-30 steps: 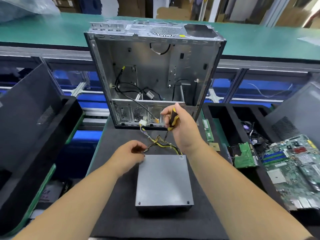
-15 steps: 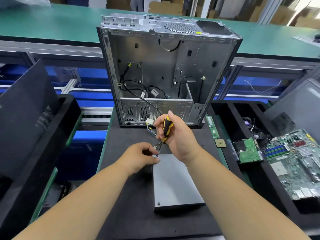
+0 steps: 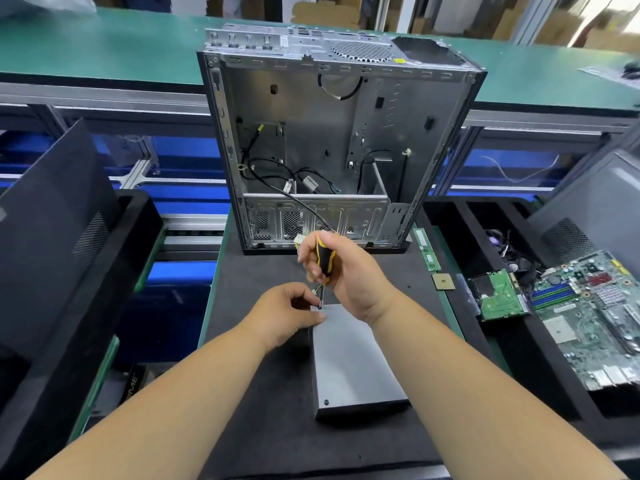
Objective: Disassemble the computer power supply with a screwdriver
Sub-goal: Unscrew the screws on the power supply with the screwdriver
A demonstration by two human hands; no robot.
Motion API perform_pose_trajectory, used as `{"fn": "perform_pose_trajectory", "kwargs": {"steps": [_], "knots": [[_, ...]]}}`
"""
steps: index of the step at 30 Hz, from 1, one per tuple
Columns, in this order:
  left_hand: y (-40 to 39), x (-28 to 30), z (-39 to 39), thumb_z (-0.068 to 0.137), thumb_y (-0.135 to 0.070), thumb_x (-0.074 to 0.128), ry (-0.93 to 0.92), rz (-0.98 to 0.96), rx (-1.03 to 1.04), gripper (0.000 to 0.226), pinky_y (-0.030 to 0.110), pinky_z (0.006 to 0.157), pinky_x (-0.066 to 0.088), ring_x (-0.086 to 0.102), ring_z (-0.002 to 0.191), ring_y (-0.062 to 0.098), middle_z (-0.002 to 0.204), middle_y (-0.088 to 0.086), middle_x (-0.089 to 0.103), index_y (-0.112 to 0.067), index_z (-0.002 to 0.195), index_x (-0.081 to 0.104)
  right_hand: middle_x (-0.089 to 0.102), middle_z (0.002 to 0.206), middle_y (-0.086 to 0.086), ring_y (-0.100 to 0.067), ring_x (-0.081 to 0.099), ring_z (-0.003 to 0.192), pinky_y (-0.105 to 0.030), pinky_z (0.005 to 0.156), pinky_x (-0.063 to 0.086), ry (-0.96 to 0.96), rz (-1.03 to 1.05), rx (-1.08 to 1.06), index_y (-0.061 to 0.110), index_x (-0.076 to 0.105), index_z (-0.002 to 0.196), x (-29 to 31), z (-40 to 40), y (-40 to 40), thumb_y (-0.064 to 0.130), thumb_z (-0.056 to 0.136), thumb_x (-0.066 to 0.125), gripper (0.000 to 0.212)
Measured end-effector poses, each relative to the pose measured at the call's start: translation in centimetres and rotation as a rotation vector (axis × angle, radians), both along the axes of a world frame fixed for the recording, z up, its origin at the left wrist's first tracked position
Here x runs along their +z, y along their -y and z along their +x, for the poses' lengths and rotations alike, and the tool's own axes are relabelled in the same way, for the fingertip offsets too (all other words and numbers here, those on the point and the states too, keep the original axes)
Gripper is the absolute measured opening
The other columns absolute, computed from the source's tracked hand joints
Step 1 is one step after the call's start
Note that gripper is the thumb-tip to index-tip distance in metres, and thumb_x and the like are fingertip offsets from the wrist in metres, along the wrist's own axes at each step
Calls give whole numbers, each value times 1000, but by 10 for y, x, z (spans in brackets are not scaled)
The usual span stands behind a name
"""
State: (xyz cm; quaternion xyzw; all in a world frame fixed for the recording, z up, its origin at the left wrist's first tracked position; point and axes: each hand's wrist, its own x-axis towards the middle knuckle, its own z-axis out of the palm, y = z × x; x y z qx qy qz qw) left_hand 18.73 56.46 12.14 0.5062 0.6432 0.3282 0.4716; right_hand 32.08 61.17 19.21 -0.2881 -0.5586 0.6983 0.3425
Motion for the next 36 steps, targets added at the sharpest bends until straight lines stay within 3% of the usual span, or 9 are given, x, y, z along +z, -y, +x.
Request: {"fn": "perform_pose_trajectory", "kwargs": {"steps": [5,9,11,14,17,20,27,32,36], "knots": [[1,-3,1,76,-19,84,-6,0,20,15,6,55,41,53,59,-1,73,-8,62,-23,80,71,40,61,-4,-15,32,55,-33,57,25,19,30,119,8,53,85,0,-4,-5,30,87,36,28],[0,-5,3,79,-22,80,-39,16,14,11,8,58,41,56,65,2,69,-17,63,-24,78,70,40,57,-1,-13,30,50,-25,48,25,-24,-5,228,13,51,85,-1,-8,-10,27,83,36,20],[0,-5,5,80,-24,79,-61,42,18,10,16,63,46,58,66,5,68,-15,65,-22,78,69,40,55,0,-10,29,47,-21,45,24,-46,-3,243,12,50,84,-1,-8,-13,26,80,36,20],[1,-4,7,80,-33,76,-213,116,4,13,29,70,50,61,69,7,71,-13,67,-29,73,66,38,59,-5,-11,24,41,-27,47,17,-120,-30,219,9,46,83,0,-5,-18,28,76,41,21],[3,-3,8,81,-42,73,-396,187,-15,17,22,60,43,58,72,-2,72,-16,64,-36,71,62,38,63,-6,-16,31,46,-30,53,28,-158,-46,161,10,43,80,0,2,-21,25,80,40,15],[5,-2,9,84,-42,72,-455,213,-24,22,20,57,37,56,71,-1,71,-16,62,-39,68,57,47,69,-6,-20,44,59,-31,63,39,-105,-23,90,13,44,79,-1,7,-22,26,88,43,15],[7,2,8,80,-33,78,-320,147,-1,11,13,64,41,59,76,-4,77,-15,67,-33,78,67,56,75,-6,-19,52,69,-31,72,48,-49,-21,62,9,53,86,-1,9,-16,29,95,47,22],[9,4,8,79,-30,79,-289,122,2,13,3,58,39,56,75,-9,79,-12,67,-33,83,68,44,59,-3,-16,39,57,-28,60,38,-62,-41,-35,9,55,75,-3,2,-12,31,95,37,34],[11,3,12,78,-33,80,-276,120,47,14,12,63,42,59,75,-1,80,-13,66,-33,84,68,37,52,-1,-16,31,52,-28,54,28,-147,-50,-59,10,50,69,-8,-1,-12,40,99,32,46]]}}
